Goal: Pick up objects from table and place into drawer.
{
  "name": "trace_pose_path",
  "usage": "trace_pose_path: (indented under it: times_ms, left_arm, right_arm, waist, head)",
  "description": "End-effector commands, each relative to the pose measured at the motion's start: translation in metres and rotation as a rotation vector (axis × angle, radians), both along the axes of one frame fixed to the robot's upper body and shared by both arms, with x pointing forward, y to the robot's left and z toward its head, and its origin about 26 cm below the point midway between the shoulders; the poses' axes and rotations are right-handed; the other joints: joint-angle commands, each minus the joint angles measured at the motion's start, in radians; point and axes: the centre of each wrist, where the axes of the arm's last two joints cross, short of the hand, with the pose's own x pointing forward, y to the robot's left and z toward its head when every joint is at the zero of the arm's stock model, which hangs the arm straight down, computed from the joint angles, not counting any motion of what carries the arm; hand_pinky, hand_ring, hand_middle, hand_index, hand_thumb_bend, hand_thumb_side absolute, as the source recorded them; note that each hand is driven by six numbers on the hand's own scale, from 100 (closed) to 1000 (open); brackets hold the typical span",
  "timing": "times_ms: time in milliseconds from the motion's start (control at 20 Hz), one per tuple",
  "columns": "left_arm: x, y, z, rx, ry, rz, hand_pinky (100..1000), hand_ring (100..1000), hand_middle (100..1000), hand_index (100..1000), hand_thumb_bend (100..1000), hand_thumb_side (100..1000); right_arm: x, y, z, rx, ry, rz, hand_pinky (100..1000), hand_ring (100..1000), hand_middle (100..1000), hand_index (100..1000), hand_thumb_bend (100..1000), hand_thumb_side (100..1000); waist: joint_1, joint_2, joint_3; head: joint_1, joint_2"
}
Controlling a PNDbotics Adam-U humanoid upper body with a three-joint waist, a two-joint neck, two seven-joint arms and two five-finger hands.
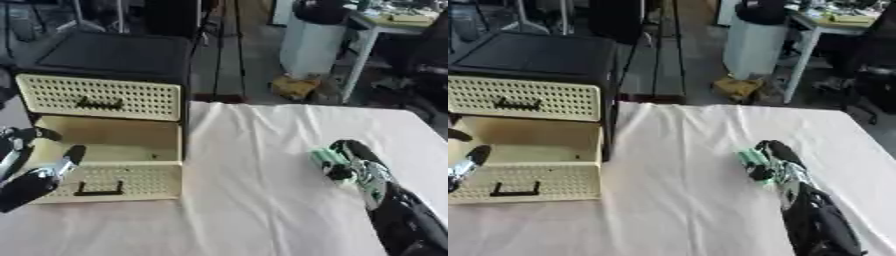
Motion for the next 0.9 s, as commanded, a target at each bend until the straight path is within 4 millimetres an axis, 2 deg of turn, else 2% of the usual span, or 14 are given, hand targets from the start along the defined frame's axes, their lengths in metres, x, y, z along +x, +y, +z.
trace_pose_path:
  times_ms: [50,150,450,750,900]
  left_arm:
    - [-0.001,0.001,0.007,0.016,-0.024,0.000,100,100,100,730,452,1000]
    - [-0.001,0.001,0.008,0.017,-0.024,0.000,100,100,100,731,452,1000]
    - [-0.001,0.001,0.007,0.017,-0.024,0.000,100,100,100,731,451,1000]
    - [-0.001,0.001,0.007,0.016,-0.022,-0.002,100,100,100,731,448,1000]
    - [-0.001,0.001,0.007,0.015,-0.022,-0.004,100,100,100,731,447,1000]
  right_arm:
    - [0.006,-0.008,0.019,-0.032,-0.042,-0.004,934,1000,877,880,297,380]
    - [0.006,-0.009,0.018,-0.031,-0.034,-0.011,958,1000,893,886,309,413]
    - [0.002,-0.010,0.010,-0.014,0.018,-0.044,938,1000,892,890,294,428]
    - [-0.003,-0.008,-0.006,0.013,0.071,-0.052,886,1000,884,893,272,442]
    - [-0.004,-0.007,-0.011,0.024,0.087,-0.048,824,1000,879,891,251,399]
  waist:
    - [0.007,-0.008,-0.001]
    - [0.007,-0.008,-0.002]
    - [0.006,-0.007,-0.001]
    - [0.006,-0.006,0.000]
    - [0.006,-0.007,0.000]
  head:
    - [0.002,-0.009]
    - [0.003,-0.009]
    - [0.002,-0.010]
    - [0.002,-0.011]
    - [0.002,-0.012]
